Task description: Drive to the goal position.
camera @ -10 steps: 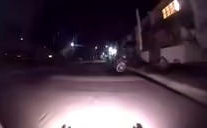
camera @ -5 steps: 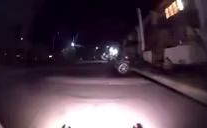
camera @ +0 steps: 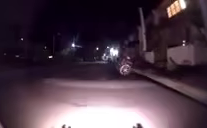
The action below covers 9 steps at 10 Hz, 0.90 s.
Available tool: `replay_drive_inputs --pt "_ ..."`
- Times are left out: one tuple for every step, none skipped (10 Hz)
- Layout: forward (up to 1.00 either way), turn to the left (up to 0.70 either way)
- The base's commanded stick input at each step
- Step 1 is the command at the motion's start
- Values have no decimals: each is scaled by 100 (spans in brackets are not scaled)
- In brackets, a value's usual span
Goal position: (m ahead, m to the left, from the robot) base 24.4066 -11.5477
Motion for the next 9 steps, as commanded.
replay_drive_inputs --pt "60 0" --pt "60 0" --pt "60 0" --pt "60 0" --pt "60 0" --pt "60 0" --pt "60 0" --pt "60 0" --pt "60 0"
